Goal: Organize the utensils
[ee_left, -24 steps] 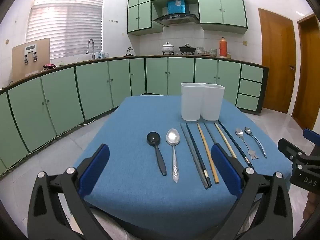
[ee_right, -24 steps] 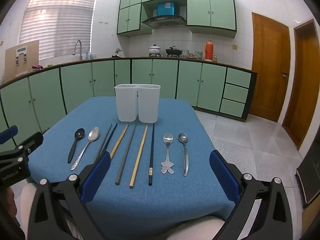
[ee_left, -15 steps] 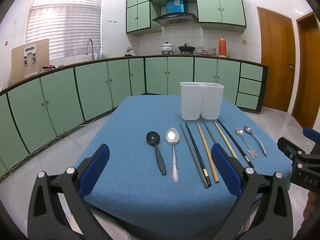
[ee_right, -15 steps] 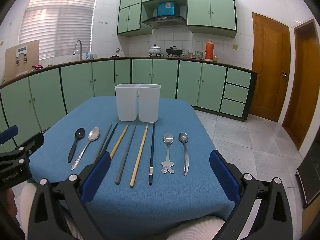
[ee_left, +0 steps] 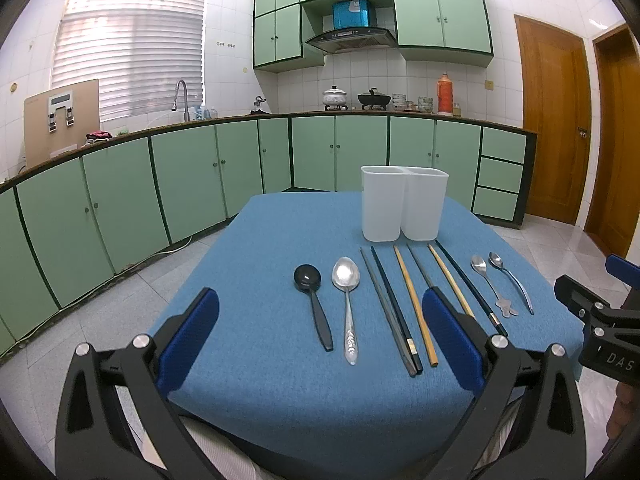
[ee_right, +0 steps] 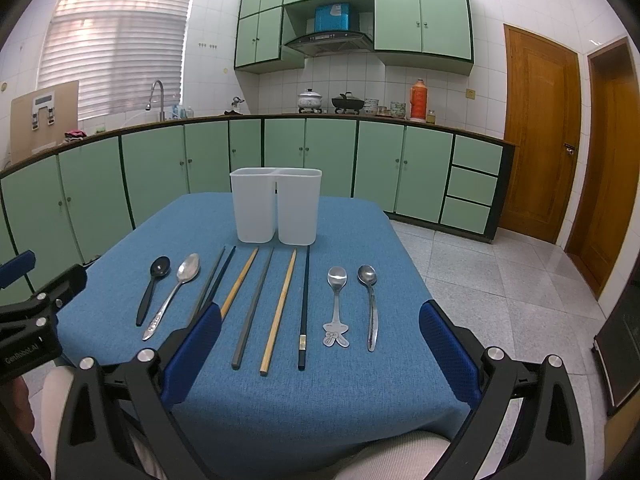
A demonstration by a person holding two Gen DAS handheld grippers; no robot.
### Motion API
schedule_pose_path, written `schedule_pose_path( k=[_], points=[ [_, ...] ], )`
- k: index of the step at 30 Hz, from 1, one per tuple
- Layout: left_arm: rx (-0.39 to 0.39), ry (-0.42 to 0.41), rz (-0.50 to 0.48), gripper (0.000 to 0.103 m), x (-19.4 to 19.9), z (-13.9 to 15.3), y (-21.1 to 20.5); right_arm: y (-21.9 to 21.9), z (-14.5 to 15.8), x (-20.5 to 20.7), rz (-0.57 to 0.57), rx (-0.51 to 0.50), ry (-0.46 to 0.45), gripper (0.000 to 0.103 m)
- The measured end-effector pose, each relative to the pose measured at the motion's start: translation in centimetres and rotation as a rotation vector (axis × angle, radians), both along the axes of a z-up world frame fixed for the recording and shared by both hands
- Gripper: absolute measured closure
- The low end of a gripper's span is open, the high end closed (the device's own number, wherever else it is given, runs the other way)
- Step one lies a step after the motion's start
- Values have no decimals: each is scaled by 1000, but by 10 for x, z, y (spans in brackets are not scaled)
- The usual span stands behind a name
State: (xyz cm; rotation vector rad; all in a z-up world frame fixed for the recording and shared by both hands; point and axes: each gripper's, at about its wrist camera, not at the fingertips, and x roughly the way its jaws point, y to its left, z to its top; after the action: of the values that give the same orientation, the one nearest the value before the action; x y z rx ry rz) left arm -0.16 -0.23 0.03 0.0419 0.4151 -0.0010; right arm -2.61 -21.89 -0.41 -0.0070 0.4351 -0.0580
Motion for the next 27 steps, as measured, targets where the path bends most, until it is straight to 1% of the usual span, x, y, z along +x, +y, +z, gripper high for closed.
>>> schedule_pose_path(
  k=[27],
  points=[
    [0, -5, 3, 5, -2, 5, 2, 0, 0, 0, 1, 1, -3, 6]
  ],
)
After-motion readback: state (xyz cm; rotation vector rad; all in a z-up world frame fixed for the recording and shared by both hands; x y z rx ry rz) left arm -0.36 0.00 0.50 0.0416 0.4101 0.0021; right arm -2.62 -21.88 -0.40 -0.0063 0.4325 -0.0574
